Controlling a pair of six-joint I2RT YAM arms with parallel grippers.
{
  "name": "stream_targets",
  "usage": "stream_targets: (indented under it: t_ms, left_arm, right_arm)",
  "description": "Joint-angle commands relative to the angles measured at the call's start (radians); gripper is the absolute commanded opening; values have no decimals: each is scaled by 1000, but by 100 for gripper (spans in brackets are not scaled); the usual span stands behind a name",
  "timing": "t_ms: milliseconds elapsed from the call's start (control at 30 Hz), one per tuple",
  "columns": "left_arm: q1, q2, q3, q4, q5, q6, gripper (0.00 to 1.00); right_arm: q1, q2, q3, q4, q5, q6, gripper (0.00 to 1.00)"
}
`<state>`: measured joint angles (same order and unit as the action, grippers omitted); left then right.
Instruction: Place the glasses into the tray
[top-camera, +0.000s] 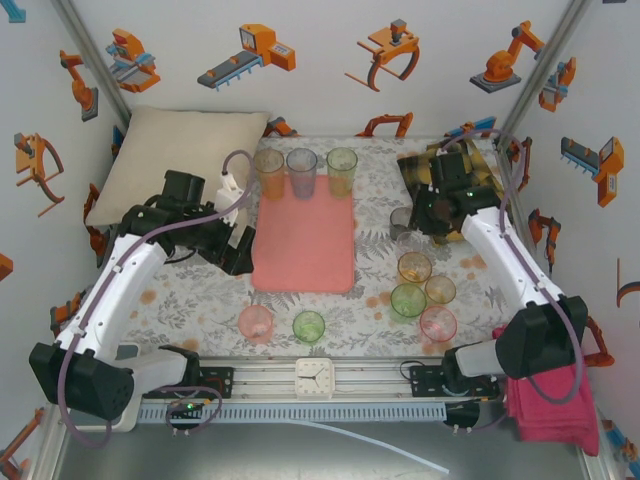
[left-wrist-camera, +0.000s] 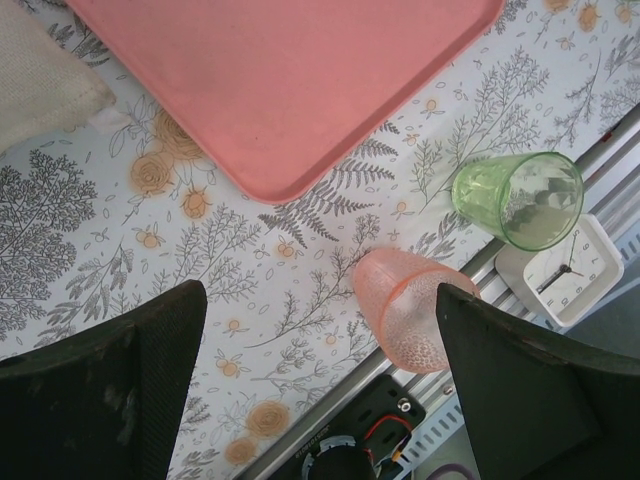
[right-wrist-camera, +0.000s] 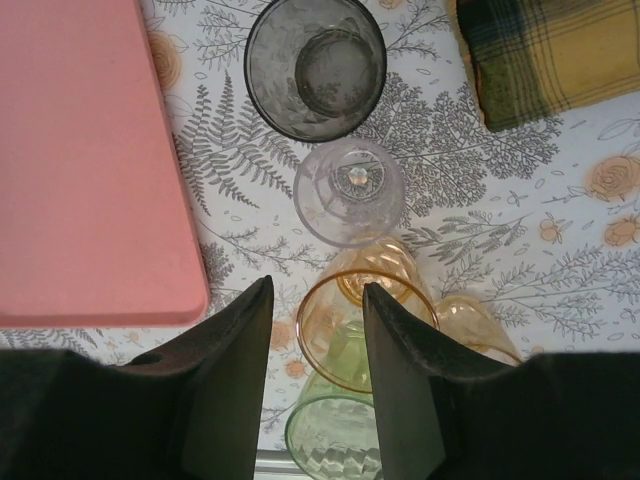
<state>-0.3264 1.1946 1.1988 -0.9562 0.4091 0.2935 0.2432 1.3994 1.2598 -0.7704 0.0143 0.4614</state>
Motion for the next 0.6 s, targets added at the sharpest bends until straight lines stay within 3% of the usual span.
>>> stream_targets:
  t_ms: [0, 200, 567]
  left_arm:
    - [4, -5, 31, -36, 23, 52, 87]
    - [6, -12, 31, -55, 16, 82, 87]
    - [13, -17, 21, -57, 26, 78, 87]
  right_arm:
    - [-30, 24, 45, 19, -25, -15, 41]
    - [-104, 77, 72, 50, -69, -42, 41]
    - [-130, 244, 151, 79, -89, -98, 41]
